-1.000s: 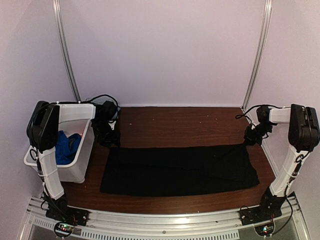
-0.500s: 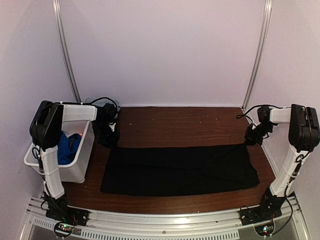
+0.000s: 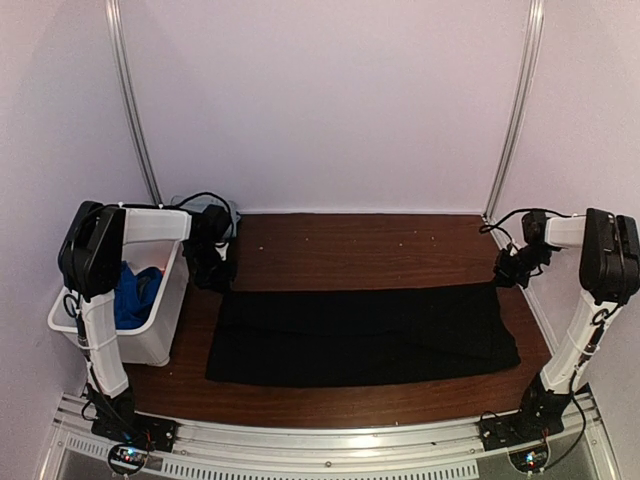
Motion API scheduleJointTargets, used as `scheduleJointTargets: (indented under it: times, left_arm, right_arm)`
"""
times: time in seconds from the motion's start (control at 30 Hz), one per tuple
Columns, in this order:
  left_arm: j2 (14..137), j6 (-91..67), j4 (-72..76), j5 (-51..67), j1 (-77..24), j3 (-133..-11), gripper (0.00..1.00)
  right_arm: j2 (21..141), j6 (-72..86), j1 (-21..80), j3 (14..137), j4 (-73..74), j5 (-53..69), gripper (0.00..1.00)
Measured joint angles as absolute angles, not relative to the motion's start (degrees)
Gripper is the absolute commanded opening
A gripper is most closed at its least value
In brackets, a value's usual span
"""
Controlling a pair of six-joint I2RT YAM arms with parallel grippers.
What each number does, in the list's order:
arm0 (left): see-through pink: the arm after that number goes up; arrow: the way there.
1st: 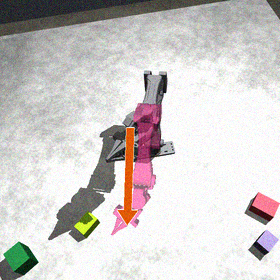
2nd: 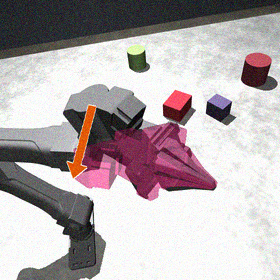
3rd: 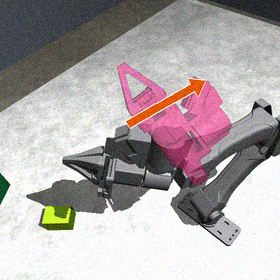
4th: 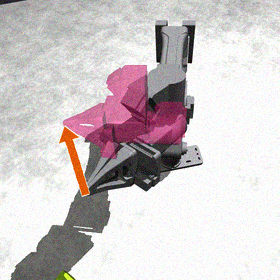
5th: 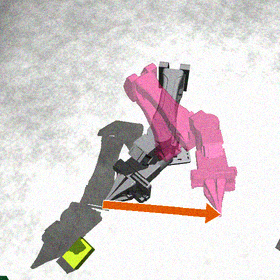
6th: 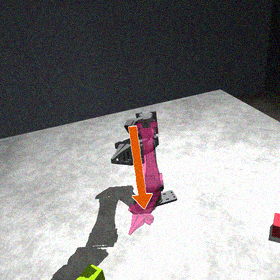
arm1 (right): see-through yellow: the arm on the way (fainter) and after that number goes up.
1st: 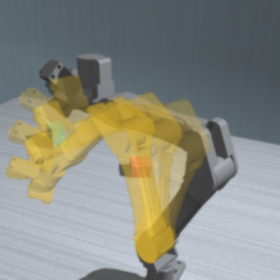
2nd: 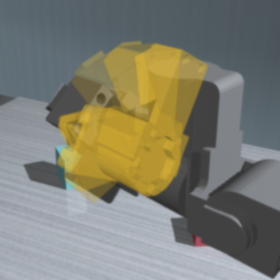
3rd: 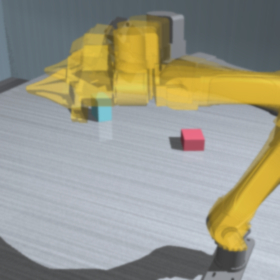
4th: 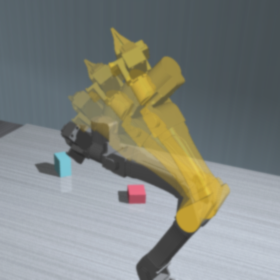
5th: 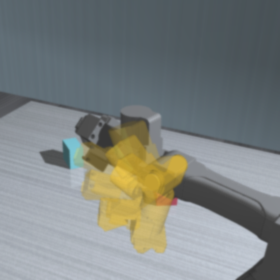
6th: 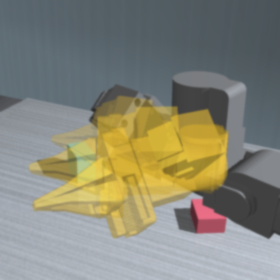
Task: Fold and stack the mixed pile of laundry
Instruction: Adjust the 1/3-folded T-shirt at the center of the board, then rotate the rectangle-folded T-shirt at the center of the board.
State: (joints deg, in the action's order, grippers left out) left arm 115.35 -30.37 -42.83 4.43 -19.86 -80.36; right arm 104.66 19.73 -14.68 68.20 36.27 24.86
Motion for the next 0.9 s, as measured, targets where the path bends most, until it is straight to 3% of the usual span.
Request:
scheduleJointTargets:
  times: [0.2,0.33,0.47,0.6,0.9]
  left_arm:
    - [115.35,-31.11,-41.30,3.68,-19.53,-80.36,0.00]
    - [115.52,-31.40,-39.70,3.05,-19.35,-80.36,0.01]
    - [116.14,-30.94,-38.72,3.90,-19.09,-80.36,0.31]
    - [115.85,-29.78,-38.68,3.81,-18.68,-81.01,0.48]
    - [111.57,-20.36,-38.70,5.23,-22.87,-88.09,0.47]
  right_arm:
    - [104.92,20.80,-15.00,68.20,33.17,26.15,0.00]
    - [106.34,22.04,-15.05,67.81,29.56,27.31,0.18]
    - [110.28,22.24,-15.46,68.97,27.83,29.06,0.38]
    - [110.17,21.61,-15.75,73.41,30.26,29.45,0.39]
    - [96.55,19.97,-12.36,73.89,36.23,29.10,0.38]
